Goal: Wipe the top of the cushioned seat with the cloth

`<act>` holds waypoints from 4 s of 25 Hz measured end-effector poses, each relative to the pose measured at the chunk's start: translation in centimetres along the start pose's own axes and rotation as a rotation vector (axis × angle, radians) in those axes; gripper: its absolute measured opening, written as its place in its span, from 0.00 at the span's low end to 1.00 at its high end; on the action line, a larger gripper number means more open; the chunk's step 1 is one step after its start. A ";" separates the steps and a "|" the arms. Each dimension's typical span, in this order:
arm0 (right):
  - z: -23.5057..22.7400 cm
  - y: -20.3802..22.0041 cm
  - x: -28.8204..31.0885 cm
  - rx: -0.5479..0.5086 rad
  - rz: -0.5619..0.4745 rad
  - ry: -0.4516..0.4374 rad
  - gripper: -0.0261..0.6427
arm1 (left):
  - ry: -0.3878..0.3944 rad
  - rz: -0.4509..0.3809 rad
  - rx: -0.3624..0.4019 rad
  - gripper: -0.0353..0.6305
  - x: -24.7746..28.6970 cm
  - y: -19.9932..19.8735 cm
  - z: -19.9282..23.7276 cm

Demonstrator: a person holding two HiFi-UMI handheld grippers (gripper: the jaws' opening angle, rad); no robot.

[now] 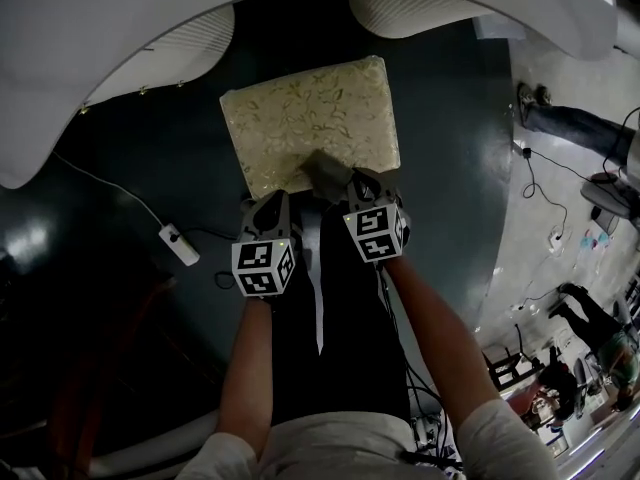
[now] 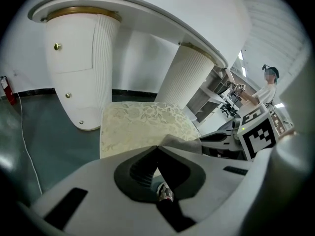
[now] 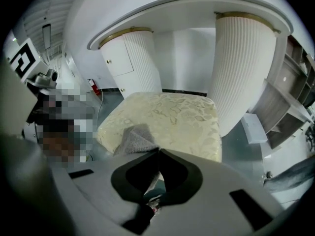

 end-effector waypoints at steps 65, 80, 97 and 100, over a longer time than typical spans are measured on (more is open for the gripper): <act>-5.2 -4.8 1.9 0.039 0.058 0.180 0.06 | 0.050 -0.011 -0.024 0.07 -0.4 -3.2 3.6; 3.0 -8.1 5.4 -0.056 0.075 0.091 0.06 | 0.011 -0.036 -0.103 0.07 -3.0 -2.6 9.8; 12.4 -11.7 9.7 -0.184 0.123 -0.028 0.06 | -0.064 -0.067 -0.207 0.07 -6.5 -2.3 17.4; 13.6 -12.1 10.4 -0.196 0.133 -0.040 0.06 | -0.070 -0.067 -0.214 0.07 -7.0 -2.2 18.6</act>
Point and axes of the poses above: the fingertips, and each gripper's own axes: x forward along the fingers, z to its left, y out of its underside, the point moved 2 cm from there along -x, backward along the fingers, and after that the axes turned 7 degrees about -y, right-handed, at the moved point
